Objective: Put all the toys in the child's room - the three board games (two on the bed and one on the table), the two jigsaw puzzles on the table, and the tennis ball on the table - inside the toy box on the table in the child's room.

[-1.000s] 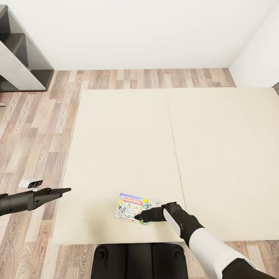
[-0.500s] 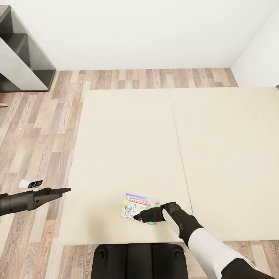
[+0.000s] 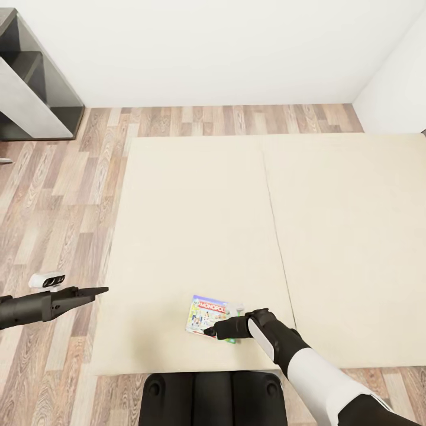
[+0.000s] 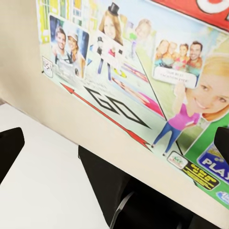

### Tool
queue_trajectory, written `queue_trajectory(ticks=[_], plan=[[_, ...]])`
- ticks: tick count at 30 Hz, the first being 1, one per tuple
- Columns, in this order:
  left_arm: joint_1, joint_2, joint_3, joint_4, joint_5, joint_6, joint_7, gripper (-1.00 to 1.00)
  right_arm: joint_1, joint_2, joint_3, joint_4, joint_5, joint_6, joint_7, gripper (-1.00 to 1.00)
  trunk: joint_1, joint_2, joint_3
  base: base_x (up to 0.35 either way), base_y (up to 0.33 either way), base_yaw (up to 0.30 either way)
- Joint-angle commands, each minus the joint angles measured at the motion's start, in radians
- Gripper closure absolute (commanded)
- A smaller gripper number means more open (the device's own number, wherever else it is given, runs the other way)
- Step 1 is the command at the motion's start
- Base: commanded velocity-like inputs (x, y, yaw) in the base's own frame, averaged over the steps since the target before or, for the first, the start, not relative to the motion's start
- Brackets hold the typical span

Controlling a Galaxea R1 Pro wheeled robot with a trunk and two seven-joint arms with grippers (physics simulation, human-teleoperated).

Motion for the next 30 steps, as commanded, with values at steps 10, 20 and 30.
queue_trajectory(ticks=[10,20,30], plan=[[0.000,0.000,0.000,0.000,0.000,0.011,-0.003,-1.00,-0.001,0.000,0.002,-0.001,-0.002,0.003,0.001,-1.00,0.001,-0.002,-0.001,0.000,0.001,0.000],[0.000,0.000,0.000,0.000,0.000,0.011,-0.003,-1.00,-0.001,0.000,0.002,-0.001,-0.002,0.004,0.001,-1.00,0.001,-0.002,-0.001,0.000,0.000,0.000],[0.000,0.001,0.000,0.000,0.000,0.011,-0.003,-1.00,-0.001,0.000,0.002,-0.001,-0.003,0.003,-0.001,-1.00,0.001,-0.002,-0.001,0.000,0.000,0.000]])
